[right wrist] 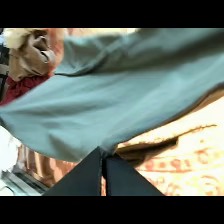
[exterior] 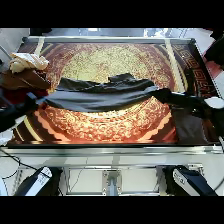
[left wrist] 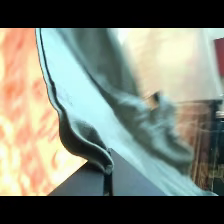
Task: Fold the shirts.
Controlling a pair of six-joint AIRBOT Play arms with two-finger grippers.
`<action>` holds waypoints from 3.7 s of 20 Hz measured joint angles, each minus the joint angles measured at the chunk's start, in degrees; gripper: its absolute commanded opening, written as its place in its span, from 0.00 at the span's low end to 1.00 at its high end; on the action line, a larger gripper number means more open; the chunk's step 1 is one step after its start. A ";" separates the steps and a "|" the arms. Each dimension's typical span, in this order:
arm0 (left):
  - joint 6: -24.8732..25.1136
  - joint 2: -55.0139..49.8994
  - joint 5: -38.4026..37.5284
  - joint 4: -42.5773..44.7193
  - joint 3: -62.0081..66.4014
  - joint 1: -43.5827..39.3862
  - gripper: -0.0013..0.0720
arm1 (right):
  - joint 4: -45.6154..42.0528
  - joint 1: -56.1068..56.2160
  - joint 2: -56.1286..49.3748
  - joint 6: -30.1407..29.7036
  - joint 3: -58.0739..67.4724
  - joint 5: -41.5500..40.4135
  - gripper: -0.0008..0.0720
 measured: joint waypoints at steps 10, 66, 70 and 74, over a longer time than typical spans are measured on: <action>1.20 25.11 -3.91 4.07 35.21 20.20 0.02 | -31.30 0.00 27.19 14.34 32.15 -2.91 0.02; -21.55 -17.42 -7.06 52.65 25.77 -29.33 0.91 | -51.12 -8.74 -13.11 13.88 11.21 10.25 0.58; -28.24 -4.55 -6.16 52.89 9.35 -26.05 0.91 | -43.04 -16.35 -1.33 13.57 -8.28 14.75 0.58; -34.29 2.58 -4.94 49.77 -3.02 -24.35 0.90 | -34.53 -18.67 1.16 12.20 -20.02 17.33 0.65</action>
